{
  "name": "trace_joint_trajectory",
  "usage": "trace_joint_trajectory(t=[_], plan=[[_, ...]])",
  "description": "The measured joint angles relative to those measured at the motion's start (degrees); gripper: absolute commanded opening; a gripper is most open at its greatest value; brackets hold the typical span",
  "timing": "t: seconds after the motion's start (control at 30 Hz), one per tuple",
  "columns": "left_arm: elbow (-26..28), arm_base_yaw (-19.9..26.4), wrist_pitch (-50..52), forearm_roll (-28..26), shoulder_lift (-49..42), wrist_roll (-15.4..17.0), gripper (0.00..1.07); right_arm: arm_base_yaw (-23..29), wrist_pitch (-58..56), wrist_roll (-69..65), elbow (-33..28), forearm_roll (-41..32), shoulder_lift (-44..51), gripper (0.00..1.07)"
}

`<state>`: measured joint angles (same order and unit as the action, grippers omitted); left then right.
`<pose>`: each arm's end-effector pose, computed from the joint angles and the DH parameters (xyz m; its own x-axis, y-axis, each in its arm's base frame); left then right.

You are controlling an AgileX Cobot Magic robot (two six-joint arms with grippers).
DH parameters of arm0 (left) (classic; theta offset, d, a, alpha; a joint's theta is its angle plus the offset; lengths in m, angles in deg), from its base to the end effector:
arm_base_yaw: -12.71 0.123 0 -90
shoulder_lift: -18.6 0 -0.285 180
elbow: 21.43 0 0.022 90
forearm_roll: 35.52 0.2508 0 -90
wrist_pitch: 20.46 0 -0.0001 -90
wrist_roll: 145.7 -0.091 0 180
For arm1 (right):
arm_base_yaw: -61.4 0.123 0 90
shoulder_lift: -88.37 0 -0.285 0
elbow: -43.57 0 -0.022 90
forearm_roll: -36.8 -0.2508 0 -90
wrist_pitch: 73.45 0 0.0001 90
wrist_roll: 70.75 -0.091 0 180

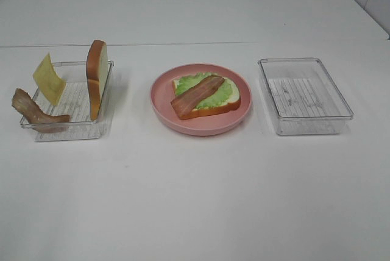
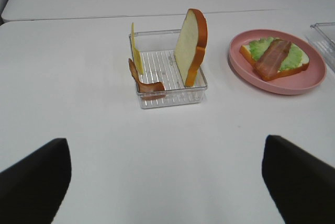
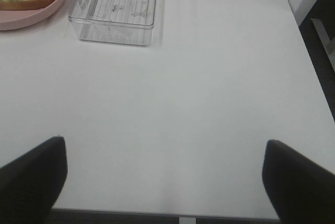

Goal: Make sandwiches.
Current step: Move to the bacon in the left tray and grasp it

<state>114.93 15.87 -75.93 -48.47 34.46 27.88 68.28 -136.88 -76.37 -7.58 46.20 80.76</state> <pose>0.0132 -0.0161 0.3103 -0.4125 -0.0401 -0.9101 0.1066 0.9900 -0.0919 -0.0015 -0.0136 0.2620 -0.5241 -0.0391 -0.8508 0.0173 0.9982 -0.0566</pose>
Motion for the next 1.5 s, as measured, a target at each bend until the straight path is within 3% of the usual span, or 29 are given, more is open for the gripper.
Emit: trace_joint_trajectory(t=[0.3, 1.03, 1.5], plan=[[5.3, 0.0, 7.7, 0.0, 19.4, 2.5, 0.91, 0.0, 0.0, 0.0, 0.0, 0.0, 0.0, 0.99], [20.5, 0.1, 7.6, -0.1, 60.7, 2.6, 0.91, 0.0, 0.0, 0.0, 0.0, 0.0, 0.0, 0.99], [28.8, 0.1, 10.7, -0.1, 81.8, 2.6, 0.91, 0.0, 0.0, 0.0, 0.0, 0.0, 0.0, 0.99]])
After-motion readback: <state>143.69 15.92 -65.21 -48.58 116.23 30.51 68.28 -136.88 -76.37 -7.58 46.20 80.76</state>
